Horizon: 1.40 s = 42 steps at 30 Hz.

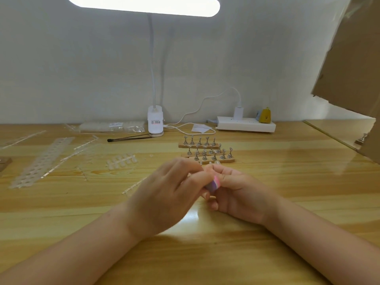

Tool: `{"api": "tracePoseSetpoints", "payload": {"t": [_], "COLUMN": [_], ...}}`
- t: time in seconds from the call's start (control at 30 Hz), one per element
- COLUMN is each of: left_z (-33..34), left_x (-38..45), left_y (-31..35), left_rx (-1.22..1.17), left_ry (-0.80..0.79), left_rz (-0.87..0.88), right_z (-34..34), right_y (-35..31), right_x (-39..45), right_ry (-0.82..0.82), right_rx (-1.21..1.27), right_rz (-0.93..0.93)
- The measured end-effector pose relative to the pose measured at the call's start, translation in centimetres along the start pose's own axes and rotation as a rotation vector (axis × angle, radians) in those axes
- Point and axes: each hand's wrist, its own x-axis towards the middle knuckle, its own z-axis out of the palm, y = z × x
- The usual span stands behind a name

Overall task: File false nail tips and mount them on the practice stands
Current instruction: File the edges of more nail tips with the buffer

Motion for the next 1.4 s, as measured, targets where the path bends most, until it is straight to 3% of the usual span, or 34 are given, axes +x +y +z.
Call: {"api": "tracePoseSetpoints", "payload": {"t": [0.13, 0.3, 0.43, 0.6, 0.77, 0.93, 1.1, 1.2, 1.3, 1.4], "left_z": [-0.9, -0.2, -0.9, -0.1, -1.0, -0.1, -1.0, -0.5, -0.1, -0.4], "left_x": [0.0, 0.2, 0.1, 0.0, 0.1, 0.0, 0.0, 0.0, -0.1, -0.1], "left_y": [-1.0, 0.6, -0.9, 0.2, -1.3, 0.3, -1.4, -0.6, 0.0, -1.1], "left_rx": [0.069, 0.026, 0.083, 0.035, 0.115, 0.038, 0.12, 0.071, 0.063, 0.134], "left_ry": [-0.002, 0.007, -0.038, -0.03, -0.041, -0.055, -0.093, -0.018, -0.056, -0.189], "left_rz": [-0.084, 0.022, -0.073, 0.033, -0.127, 0.016, -0.163, -0.071, -0.026, -0.226], "right_z": [0.0, 0.1, 0.0, 0.0, 0.1, 0.2, 0.0, 0.1, 0.2, 0.2], "right_y": [0.0, 0.1, 0.1, 0.2, 0.2, 0.2, 0.1, 0.2, 0.1, -0.2], "right_x": [0.0, 0.1, 0.1, 0.1, 0.0, 0.1, 0.0, 0.1, 0.0, -0.1], "right_ry": [0.03, 0.023, 0.046, 0.05, 0.085, 0.043, 0.096, 0.076, 0.057, 0.086], "right_rx": [0.034, -0.006, 0.053, -0.003, 0.072, -0.003, 0.084, 0.038, -0.012, 0.053], "right_rz": [0.0, 0.003, 0.002, 0.013, 0.02, 0.017, 0.019, 0.021, 0.026, 0.026]}}
